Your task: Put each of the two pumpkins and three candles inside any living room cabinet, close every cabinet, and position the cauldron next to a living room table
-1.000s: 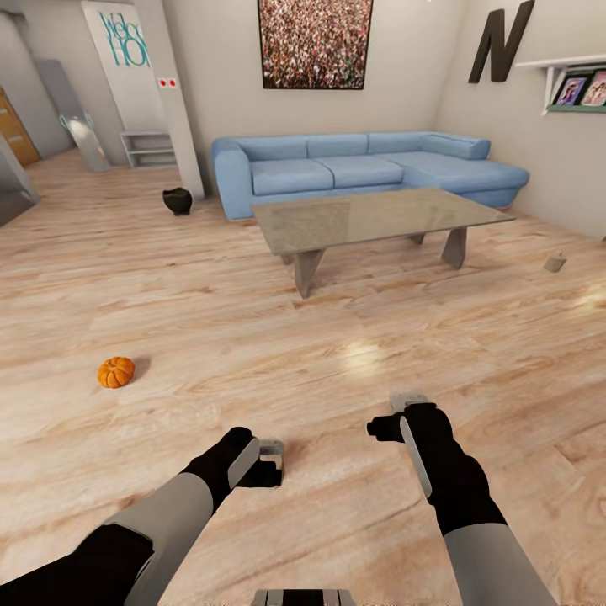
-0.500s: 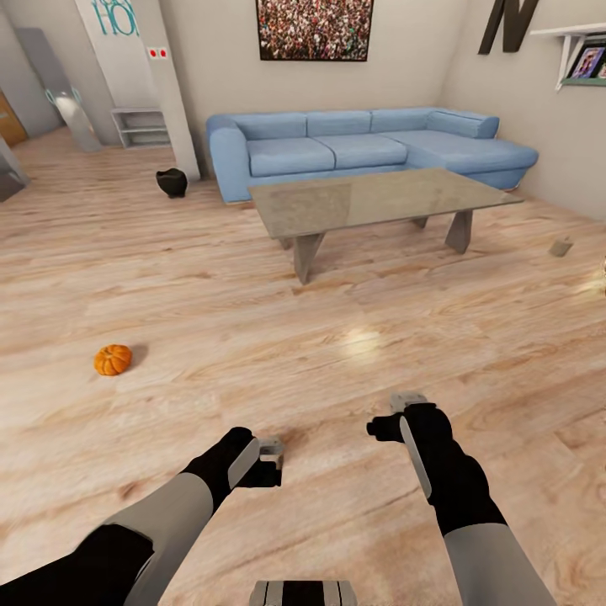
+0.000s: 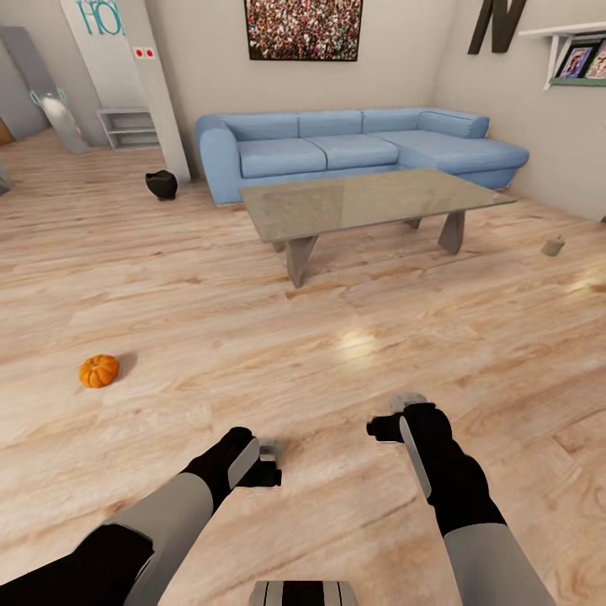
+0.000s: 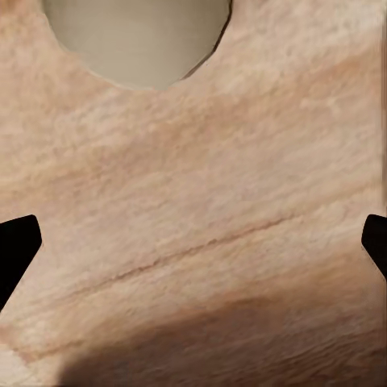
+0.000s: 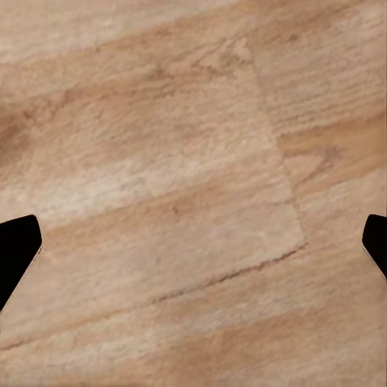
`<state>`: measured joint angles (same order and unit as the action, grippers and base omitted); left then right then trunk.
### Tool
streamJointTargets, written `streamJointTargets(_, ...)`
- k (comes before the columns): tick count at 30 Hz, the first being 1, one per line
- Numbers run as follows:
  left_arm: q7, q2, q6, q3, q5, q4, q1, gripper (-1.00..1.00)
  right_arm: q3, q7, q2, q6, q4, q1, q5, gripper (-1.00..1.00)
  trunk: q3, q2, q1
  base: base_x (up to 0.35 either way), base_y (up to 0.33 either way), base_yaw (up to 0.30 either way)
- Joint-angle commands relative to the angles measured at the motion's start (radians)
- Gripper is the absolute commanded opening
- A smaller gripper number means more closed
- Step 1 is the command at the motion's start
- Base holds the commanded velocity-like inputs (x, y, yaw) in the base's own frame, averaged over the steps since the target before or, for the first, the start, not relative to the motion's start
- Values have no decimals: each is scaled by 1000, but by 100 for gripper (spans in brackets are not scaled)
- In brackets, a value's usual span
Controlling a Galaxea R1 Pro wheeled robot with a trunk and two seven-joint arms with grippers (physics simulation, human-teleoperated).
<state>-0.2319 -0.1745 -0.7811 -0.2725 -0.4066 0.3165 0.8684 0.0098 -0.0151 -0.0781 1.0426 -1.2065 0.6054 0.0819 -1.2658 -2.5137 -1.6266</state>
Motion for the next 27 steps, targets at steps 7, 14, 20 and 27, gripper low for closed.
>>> streamJointTargets(7,-9,0,-3,-4,-11,1,0,100,1,1,0,5,-1,0,7,100,-1,0,0,112,0,0)
streamJointTargets(14,-10,0,-3,-4,-11,1,0,100,1,1,0,5,-1,0,7,100,-1,0,0,8,0,0)
streamJointTargets(20,-9,0,-3,-4,-11,1,0,100,1,1,0,5,-1,0,7,100,-1,0,0,104,0,0)
streamJointTargets(27,-9,0,-3,-4,-11,1,0,100,1,1,-4,5,-1,-1,7,100,-1,0,0,123,0,0)
